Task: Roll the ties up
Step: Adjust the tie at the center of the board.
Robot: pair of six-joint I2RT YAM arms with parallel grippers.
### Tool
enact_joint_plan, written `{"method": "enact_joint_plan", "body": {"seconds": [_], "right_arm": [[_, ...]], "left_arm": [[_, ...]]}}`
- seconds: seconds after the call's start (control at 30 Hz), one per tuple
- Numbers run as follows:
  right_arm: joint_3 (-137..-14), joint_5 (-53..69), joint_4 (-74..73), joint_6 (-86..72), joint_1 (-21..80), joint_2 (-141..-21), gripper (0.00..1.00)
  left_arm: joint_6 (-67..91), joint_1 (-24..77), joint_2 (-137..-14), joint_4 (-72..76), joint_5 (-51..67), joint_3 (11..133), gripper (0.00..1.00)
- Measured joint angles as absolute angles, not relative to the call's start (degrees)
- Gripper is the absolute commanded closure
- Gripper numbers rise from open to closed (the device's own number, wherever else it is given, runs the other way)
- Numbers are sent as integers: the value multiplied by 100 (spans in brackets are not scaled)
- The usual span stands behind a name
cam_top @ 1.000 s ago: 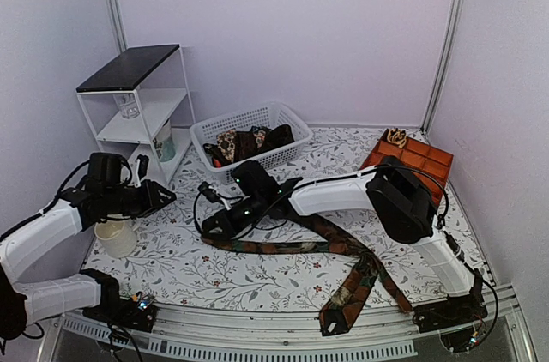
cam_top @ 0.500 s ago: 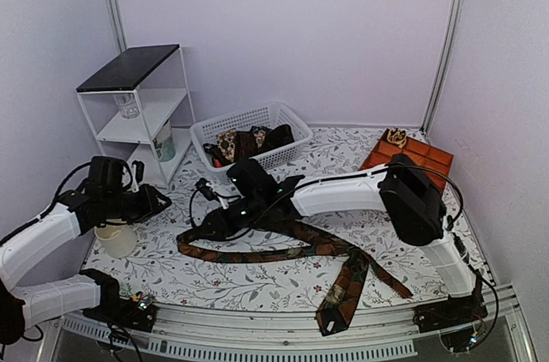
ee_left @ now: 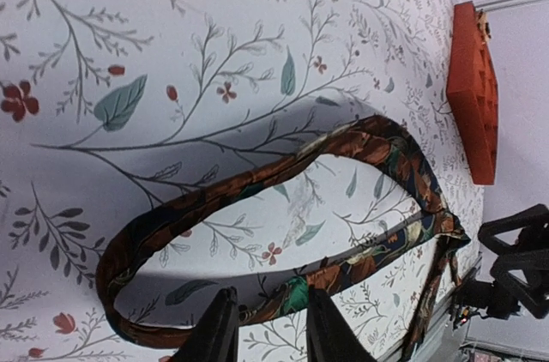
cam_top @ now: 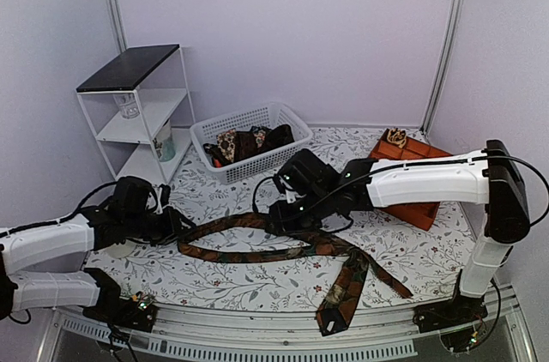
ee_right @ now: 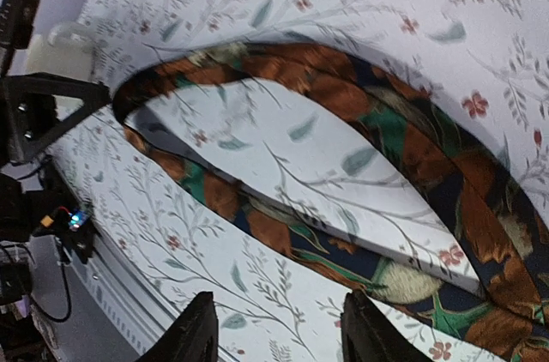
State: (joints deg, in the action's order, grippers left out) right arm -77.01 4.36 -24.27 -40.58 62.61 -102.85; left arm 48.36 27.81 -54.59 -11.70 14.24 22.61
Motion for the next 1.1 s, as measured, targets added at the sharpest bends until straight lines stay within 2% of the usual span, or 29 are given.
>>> {"method": "enact_joint_plan", "body": {"seconds": [0.17,0.23,0.33,0.93,1.1], "right_arm": [[-7310,438,-2956,-4442,6401,-10283,85],[-7220,554,-3006,-4480,6482,-10283,93],[-7199,746,-3039,-4523,6622,-10285,99],[-6471,939,-3988,-4825,6796,-10497,100],[-6488,908,-4219,-4866,6783,-10492,100]], "left_arm": [[4963,2788,-5937,-701,1608,2104,85],[4919,2788,-6093,-550,1603,2130,89],[4772,2786,-6366,-377,1575,2239,90],[4112,2163,-7175,217,1426,2237,98],[3955,2110,-7575,266,1529,2255,97]]}}
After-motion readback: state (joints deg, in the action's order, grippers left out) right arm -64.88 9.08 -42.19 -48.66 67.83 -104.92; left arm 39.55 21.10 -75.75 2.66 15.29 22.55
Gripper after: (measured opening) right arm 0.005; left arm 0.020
